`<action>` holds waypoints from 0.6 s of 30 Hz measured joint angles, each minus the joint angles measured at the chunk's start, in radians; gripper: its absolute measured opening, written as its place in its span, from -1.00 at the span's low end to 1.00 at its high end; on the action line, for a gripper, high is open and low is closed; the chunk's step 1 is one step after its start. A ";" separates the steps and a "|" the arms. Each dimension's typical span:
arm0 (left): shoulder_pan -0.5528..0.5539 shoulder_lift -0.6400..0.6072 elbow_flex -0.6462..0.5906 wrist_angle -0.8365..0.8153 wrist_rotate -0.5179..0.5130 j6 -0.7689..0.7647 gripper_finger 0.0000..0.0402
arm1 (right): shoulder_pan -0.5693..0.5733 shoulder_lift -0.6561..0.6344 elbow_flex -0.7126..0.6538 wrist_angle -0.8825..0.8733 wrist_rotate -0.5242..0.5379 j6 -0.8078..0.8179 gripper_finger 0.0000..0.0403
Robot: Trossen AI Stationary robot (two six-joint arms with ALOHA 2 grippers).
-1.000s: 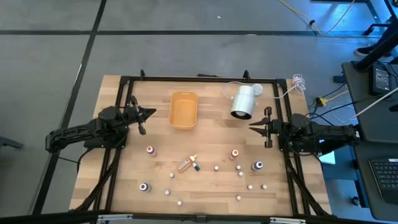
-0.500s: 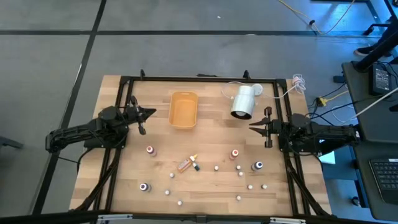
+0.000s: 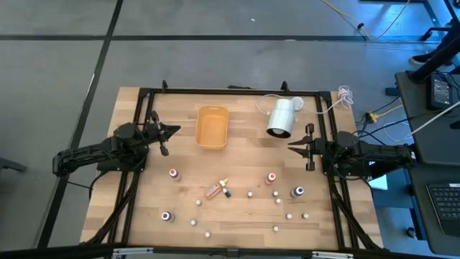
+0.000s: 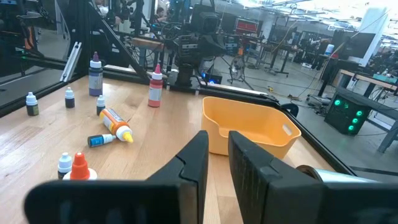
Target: Pick & Place food coloring
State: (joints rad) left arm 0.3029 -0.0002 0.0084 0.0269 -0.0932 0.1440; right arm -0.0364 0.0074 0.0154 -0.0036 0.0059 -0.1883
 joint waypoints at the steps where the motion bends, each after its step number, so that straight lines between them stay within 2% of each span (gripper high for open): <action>1: 0.000 0.000 0.000 0.000 0.000 0.000 -0.96 | 0.000 0.000 0.000 0.000 0.000 0.000 -0.67; 18: 0.000 0.000 0.000 0.000 0.000 0.000 -0.95 | 0.000 0.000 0.000 0.000 0.000 0.003 -0.67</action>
State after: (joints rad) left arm 0.3027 -0.0002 0.0082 0.0269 -0.0933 0.1440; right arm -0.0363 0.0073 0.0154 -0.0038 0.0059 -0.1851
